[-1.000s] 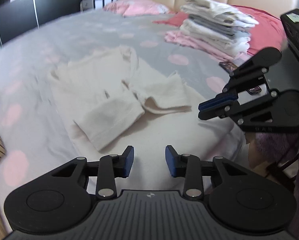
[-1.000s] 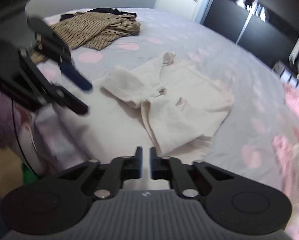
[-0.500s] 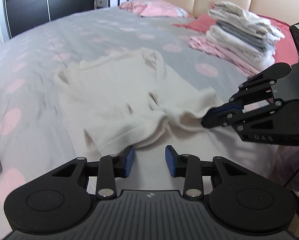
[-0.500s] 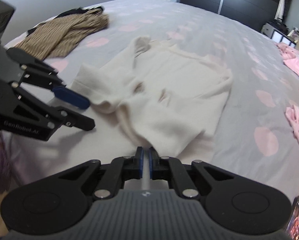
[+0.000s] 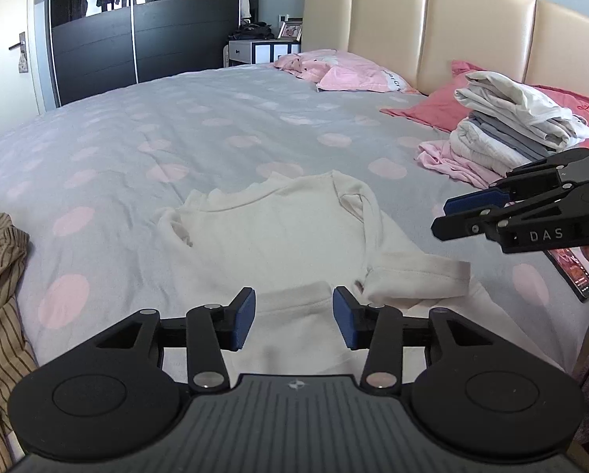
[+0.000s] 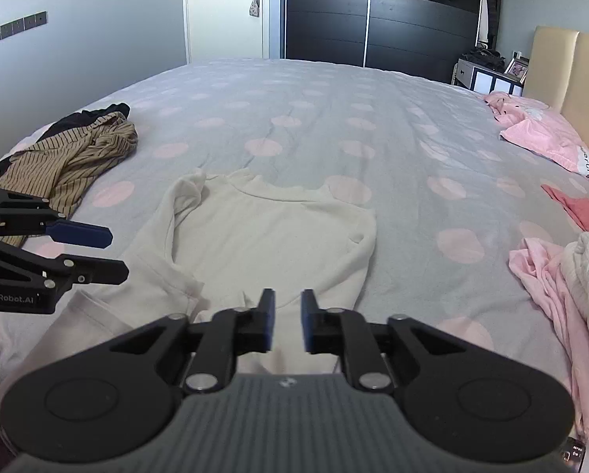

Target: Fold clothes

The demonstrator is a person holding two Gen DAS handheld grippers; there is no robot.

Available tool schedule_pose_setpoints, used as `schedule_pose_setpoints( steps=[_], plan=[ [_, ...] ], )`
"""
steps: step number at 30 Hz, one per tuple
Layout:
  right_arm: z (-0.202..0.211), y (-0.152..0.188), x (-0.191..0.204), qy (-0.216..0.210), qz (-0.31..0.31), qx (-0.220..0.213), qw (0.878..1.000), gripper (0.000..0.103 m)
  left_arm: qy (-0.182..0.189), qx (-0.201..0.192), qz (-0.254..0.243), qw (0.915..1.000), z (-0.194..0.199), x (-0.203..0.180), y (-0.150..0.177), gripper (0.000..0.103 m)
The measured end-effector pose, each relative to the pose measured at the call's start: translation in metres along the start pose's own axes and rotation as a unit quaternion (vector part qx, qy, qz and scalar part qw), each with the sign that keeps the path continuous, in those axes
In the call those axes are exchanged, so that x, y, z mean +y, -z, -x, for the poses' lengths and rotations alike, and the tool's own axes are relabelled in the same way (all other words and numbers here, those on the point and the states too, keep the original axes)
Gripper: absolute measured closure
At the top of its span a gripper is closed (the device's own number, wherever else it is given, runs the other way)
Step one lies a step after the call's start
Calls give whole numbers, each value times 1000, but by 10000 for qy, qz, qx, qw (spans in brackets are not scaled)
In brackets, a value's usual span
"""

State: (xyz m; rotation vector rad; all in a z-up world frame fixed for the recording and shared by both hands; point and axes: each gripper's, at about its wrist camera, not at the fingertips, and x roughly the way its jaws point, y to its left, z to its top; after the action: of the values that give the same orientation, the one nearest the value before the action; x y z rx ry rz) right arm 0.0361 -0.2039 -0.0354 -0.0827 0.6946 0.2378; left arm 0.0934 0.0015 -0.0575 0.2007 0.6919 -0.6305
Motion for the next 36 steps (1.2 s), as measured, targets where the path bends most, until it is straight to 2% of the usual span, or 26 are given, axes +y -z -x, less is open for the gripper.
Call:
schedule_pose_setpoints(
  steps=[1,4,7,10,12,13,15,19,26,31,36],
  plan=[
    [0,1,0,-63,48,47,10000,68,72,28,-23,10000,-1,-3,0,62],
    [1,4,2,-255,252,220,9991,68,336,125,-175,9992,-6,-16,-2,62],
    [2,7,4,-447,455,393,9972,68,546,212,-472,9972,-11,-34,-6,67],
    [12,12,9,-695,677,517,9939,69,715,361,-528,9954,-20,-45,-8,70],
    [18,15,13,-801,807,619,9916,85,814,458,-506,9943,-27,-48,-9,72],
    [21,16,15,-844,873,669,9903,97,863,515,-489,9937,-31,-50,-9,73],
    [21,20,18,-895,944,854,9878,97,897,627,-404,9932,-40,-51,-8,73],
    [-2,31,14,-728,841,1138,9872,97,941,823,-228,9919,-57,-50,-5,73],
    [-35,28,-9,-382,122,950,9947,95,920,802,-73,9925,-62,-46,-6,73],
    [-42,22,-27,42,-416,806,9959,95,730,620,-19,9954,-53,-37,-8,73],
    [-26,12,-22,-131,-457,429,9979,94,475,586,99,9971,-37,-18,-13,73]
  ],
)
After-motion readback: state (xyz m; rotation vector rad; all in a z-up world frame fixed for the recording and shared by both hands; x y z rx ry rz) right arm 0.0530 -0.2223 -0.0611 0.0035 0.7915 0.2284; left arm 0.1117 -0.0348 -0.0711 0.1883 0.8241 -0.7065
